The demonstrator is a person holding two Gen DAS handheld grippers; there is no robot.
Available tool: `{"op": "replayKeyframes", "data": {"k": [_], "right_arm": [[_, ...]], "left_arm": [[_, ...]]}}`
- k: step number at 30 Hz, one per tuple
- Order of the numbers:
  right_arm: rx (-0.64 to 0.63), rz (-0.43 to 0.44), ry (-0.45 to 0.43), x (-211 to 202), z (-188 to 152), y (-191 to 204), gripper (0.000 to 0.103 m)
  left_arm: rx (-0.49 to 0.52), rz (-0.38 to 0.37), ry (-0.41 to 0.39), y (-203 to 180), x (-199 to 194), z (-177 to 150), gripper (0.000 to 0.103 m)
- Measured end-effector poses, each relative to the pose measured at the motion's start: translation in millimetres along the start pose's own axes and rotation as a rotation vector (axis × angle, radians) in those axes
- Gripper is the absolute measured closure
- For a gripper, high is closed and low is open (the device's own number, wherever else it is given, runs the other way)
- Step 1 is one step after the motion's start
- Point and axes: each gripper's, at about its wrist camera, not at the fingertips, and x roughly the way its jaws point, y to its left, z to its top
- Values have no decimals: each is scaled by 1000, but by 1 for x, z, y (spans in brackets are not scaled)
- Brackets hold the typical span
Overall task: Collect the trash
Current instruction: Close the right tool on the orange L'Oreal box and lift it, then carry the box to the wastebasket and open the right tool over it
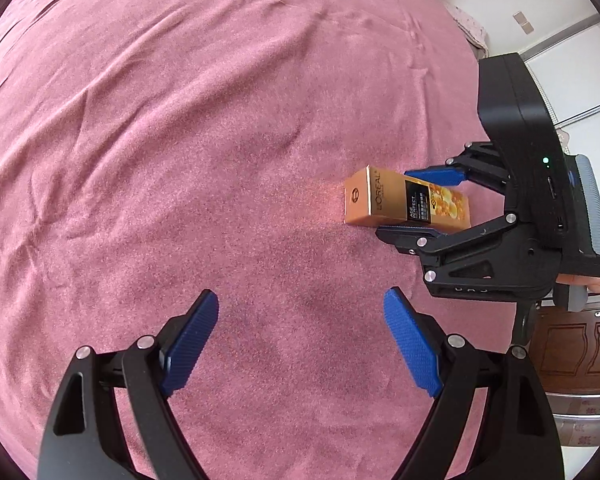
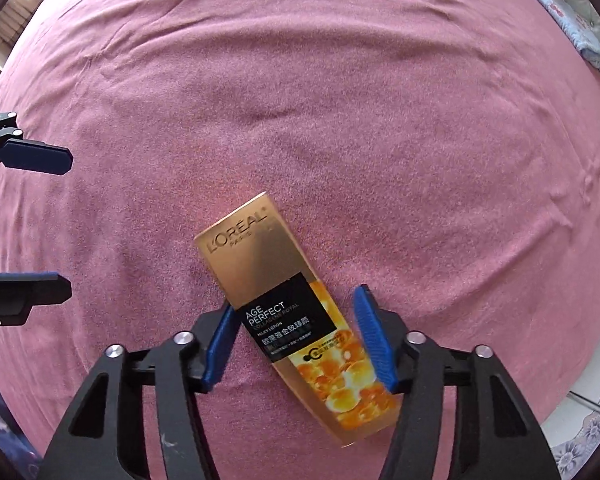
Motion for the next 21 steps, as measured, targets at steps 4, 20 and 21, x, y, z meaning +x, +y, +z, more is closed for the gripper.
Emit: {"op": "replayKeyframes", "data": {"k": [4,20,21], "right_arm": [[143,31,-49,-5,-15,-10,61],[745,320,-350,-98,-189,24,62],[764,319,-359,-104,-199,33,62]], "left_arm": [[-7,-2,4,1,2,-1,19],[55,-60,42,-50,-17,-79,19],[69,-60,45,-57,-20,-87,19]]}}
